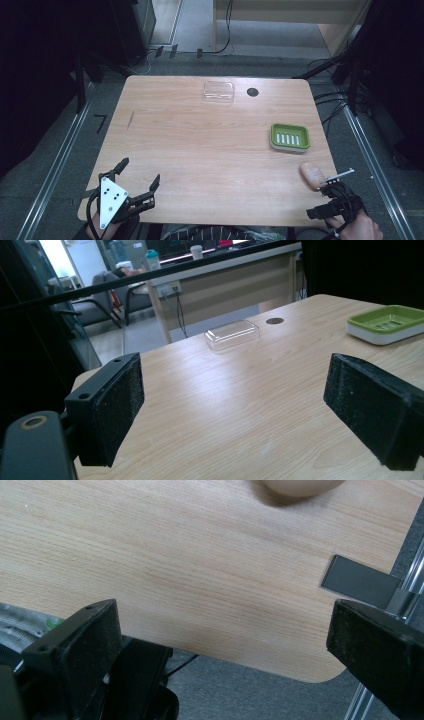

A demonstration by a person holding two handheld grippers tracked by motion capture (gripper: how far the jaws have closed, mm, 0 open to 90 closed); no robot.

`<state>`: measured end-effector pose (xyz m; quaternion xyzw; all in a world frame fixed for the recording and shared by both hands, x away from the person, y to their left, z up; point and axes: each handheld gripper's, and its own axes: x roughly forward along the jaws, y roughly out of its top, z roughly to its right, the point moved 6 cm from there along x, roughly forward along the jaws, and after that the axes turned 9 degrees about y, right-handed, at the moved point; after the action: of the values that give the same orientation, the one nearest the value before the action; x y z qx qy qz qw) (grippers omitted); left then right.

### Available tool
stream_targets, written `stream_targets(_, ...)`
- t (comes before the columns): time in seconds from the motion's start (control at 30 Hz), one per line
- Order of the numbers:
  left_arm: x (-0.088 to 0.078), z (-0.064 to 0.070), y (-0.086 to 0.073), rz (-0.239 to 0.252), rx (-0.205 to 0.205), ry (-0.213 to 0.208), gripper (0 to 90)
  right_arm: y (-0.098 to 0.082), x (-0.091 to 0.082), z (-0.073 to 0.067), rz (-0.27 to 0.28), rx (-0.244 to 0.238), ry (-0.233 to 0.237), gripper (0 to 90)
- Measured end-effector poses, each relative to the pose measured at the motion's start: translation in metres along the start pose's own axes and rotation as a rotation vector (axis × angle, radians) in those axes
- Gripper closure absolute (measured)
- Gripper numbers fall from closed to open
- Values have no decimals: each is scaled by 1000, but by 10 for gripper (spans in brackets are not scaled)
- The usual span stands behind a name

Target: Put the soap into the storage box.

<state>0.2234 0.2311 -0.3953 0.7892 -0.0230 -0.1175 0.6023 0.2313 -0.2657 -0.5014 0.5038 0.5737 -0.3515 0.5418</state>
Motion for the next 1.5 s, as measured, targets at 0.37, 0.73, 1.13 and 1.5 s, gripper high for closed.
stream_targets(0.37, -1, -2, 0, 3, -11, 4, 96, 1, 0, -2, -6, -16, -8, 15)
stream_targets(0.73, -1, -1, 0, -1, 1, 2, 96, 4, 1, -2, -11, -26, -26, 15)
stream_targets(1.13, -1, -2, -1, -1, -3, 3, 96, 11, 1, -2, -15, -65, -56, 13)
stream_targets(1.5, -2, -2, -1, -2, -2, 7, 96, 25, -4, 5, 6, -84, -65, 13)
